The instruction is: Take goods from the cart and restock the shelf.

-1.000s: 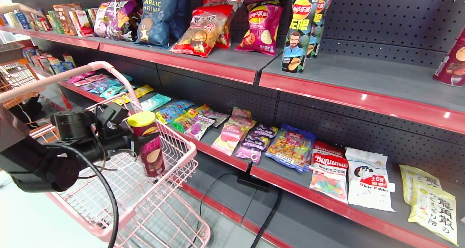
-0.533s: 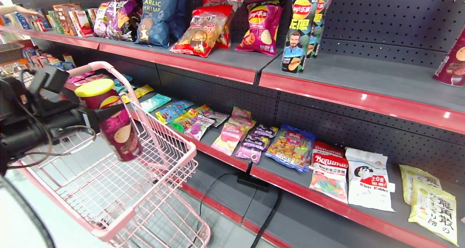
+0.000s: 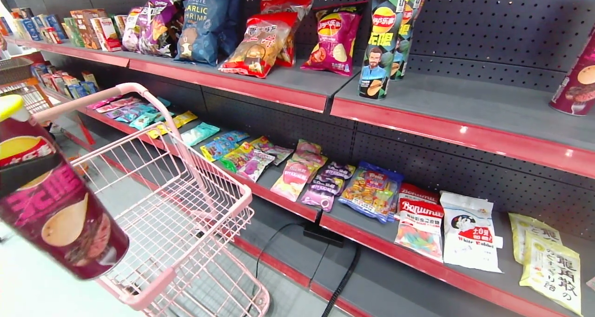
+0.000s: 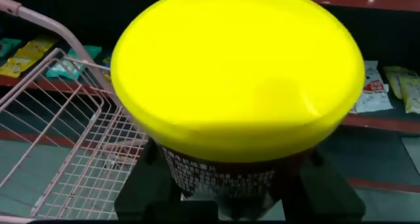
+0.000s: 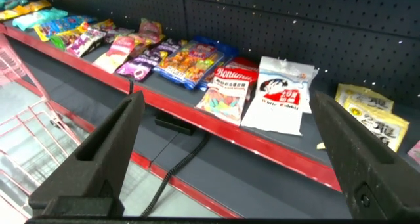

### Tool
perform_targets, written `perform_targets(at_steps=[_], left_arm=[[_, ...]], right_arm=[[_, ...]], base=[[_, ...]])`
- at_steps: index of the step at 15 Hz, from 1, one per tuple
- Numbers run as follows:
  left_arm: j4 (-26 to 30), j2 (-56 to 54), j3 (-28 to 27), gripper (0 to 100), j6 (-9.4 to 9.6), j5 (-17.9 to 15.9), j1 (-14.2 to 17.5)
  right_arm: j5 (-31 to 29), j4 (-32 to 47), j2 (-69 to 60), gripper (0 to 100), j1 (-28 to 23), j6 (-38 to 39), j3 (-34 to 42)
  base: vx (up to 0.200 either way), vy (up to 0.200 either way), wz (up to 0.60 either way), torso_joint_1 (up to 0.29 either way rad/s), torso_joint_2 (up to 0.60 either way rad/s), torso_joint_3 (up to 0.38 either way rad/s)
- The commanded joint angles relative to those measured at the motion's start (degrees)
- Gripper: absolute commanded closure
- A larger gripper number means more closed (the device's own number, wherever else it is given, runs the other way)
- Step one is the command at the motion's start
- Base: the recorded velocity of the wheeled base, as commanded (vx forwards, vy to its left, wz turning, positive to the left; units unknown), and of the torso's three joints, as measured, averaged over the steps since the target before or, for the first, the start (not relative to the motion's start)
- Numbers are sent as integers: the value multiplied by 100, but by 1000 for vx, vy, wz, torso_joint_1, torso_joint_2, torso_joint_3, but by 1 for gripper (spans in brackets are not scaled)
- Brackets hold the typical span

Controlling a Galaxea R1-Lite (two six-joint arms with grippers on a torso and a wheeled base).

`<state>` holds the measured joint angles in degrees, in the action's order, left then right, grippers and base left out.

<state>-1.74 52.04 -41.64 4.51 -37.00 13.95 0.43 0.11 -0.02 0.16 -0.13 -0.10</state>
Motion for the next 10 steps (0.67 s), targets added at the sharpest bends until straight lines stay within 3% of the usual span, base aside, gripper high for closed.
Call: perform_targets(at_steps=[1, 5, 10], left_arm=[[658, -1346, -19, 100, 6, -44, 3], [1317, -1891, -19, 100, 6, -36, 3], [1475, -2014, -2, 100, 6, 52, 20]], right_arm=[[1, -2, 2, 0, 2, -4, 1], [1, -2, 2, 0, 2, 5, 1], [1, -2, 2, 0, 2, 13, 1]], base=[[0, 0, 0, 129, -417, -276], [0, 0, 0, 165, -497, -325], [0, 0, 0, 212, -558, -346]])
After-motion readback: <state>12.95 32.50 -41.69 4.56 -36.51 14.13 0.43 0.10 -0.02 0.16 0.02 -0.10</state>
